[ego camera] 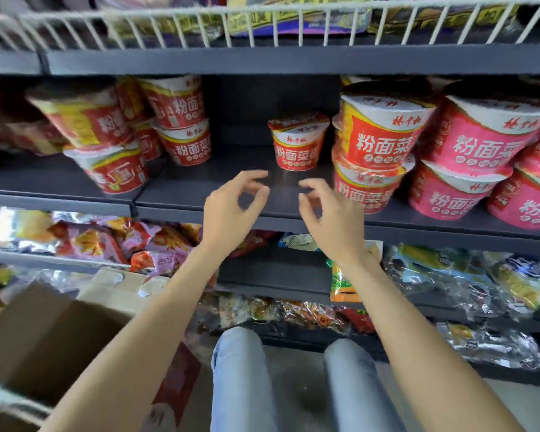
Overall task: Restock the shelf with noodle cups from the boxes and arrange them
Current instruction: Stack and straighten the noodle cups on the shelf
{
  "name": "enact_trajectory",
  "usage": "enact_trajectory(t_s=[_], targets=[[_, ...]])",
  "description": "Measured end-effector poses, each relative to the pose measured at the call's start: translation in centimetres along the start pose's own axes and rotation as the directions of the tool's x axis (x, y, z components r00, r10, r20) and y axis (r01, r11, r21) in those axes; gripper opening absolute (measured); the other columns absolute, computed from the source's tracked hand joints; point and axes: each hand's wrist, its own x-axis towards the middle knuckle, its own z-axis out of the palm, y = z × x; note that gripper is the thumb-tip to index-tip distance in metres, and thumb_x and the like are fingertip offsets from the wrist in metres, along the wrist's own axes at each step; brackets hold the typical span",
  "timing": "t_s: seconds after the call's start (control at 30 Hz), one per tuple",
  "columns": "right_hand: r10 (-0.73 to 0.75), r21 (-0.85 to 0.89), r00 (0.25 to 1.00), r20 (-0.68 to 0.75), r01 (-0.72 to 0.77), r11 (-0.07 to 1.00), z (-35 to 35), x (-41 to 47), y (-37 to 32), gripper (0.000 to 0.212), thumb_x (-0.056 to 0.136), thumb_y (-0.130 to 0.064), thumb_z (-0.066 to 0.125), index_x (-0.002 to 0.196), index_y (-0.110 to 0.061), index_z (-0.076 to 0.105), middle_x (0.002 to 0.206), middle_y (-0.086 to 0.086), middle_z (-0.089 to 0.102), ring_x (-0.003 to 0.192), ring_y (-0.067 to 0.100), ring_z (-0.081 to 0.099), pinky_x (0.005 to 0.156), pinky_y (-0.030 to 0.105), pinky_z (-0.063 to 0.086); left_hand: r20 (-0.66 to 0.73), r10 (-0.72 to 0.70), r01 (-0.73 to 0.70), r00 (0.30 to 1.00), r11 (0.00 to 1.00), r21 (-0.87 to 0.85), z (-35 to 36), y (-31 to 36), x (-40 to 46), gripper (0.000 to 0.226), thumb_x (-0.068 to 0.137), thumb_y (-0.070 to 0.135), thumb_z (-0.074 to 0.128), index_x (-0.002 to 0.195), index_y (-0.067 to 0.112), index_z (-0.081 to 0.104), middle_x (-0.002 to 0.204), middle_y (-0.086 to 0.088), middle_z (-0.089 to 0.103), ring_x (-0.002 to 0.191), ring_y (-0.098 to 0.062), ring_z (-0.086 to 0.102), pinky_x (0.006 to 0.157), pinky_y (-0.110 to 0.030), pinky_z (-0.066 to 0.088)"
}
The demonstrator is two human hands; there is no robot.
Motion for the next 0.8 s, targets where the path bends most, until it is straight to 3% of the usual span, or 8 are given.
enact_trajectory(t_s=[0.07,0.2,0.3,0.4,0.57,0.67,0.73,0.8], targets=[[-0.061,0.000,0.981,0.182,0.062,0.998,2.5,0.9,-2.4,0.025,0.093,-0.025,0.056,0.116,-0.017,0.061,0.087,-0.008,0.071,0.077,0.012,0.067,0.059,0.024,0.046,-0.057,-0.029,0.035,0.998,0.994,0.106,-4.3,-3.0,-0.9,0.023,0.093,0.033,0.055,0.113,0.026,0.062,0.087,0.017,0.070,0.069,0.008,0.058,0.062,-0.021,0.042],[-0.078,0.036,0.913,0.400,0.069,0.997,8.6,3.9,-5.5,0.033,0.094,-0.029,0.056,0.126,-0.021,0.054,0.114,-0.006,0.066,0.105,0.014,0.061,0.081,0.037,0.053,-0.191,-0.233,0.258,0.954,0.959,0.119,-10.1,-10.2,-0.4,0.021,0.092,0.026,0.060,0.113,0.022,0.062,0.088,0.014,0.067,0.081,-0.003,0.062,0.074,-0.024,0.048],[-0.055,0.097,0.907,0.417,0.016,0.995,13.9,6.7,-6.0,0.036,0.092,-0.030,0.059,0.127,-0.020,0.053,0.118,-0.003,0.062,0.110,0.017,0.057,0.087,0.041,0.051,-0.149,-0.381,0.393,0.913,0.918,0.060,-11.9,-15.2,1.4,0.028,0.090,0.019,0.061,0.118,0.015,0.058,0.097,0.007,0.065,0.086,-0.007,0.059,0.087,-0.033,0.050],[0.060,0.210,0.912,0.406,-0.157,0.965,19.4,10.3,-5.7,0.045,0.089,-0.032,0.064,0.130,-0.020,0.050,0.125,-0.001,0.058,0.113,0.018,0.055,0.092,0.041,0.048,-0.062,-0.429,0.429,0.901,0.903,-0.007,-11.0,-18.5,5.0,0.040,0.091,0.018,0.062,0.129,0.012,0.051,0.113,0.001,0.061,0.095,-0.012,0.058,0.092,-0.033,0.049],[0.242,0.274,0.878,0.413,-0.373,0.886,27.3,16.8,-3.7,0.082,0.082,-0.033,0.074,0.147,-0.016,0.026,0.148,0.009,0.035,0.135,0.022,0.036,0.106,0.035,0.032,-0.002,-0.489,0.484,0.872,0.863,-0.145,-7.3,-22.4,12.4,0.063,0.093,0.027,0.060,0.146,0.014,0.029,0.141,0.000,0.046,0.123,-0.011,0.046,0.092,-0.016,0.036],[0.273,0.340,0.852,0.447,-0.444,0.829,30.2,18.8,-3.1,0.099,0.080,-0.030,0.077,0.152,-0.014,0.011,0.155,0.010,0.025,0.142,0.022,0.027,0.111,0.035,0.026,0.009,-0.531,0.511,0.847,0.810,-0.288,-6.0,-24.2,15.4,0.084,0.085,0.040,0.065,0.151,0.014,0.021,0.151,-0.004,0.036,0.138,-0.020,0.035,0.109,-0.028,0.031],[0.272,0.405,0.844,0.462,-0.473,0.783,31.6,19.4,-3.2,0.104,0.077,-0.029,0.079,0.152,-0.015,0.009,0.153,0.008,0.029,0.139,0.020,0.033,0.111,0.034,0.031,0.016,-0.570,0.540,0.822,0.769,-0.341,-5.9,-25.0,16.7,0.097,0.073,0.053,0.062,0.152,0.016,0.020,0.155,-0.003,0.029,0.142,-0.020,0.027,0.115,-0.034,0.024],[0.287,0.455,0.840,0.460,-0.501,0.736,32.4,19.5,-3.3,0.107,0.074,-0.027,0.082,0.151,-0.017,0.008,0.150,0.005,0.034,0.134,0.016,0.039,0.108,0.032,0.036,0.091,-0.589,0.575,0.803,0.726,-0.378,-5.8,-25.3,17.5,0.090,0.077,0.046,0.065,0.151,0.019,0.022,0.155,-0.001,0.029,0.141,-0.019,0.027,0.113,-0.030,0.025]])
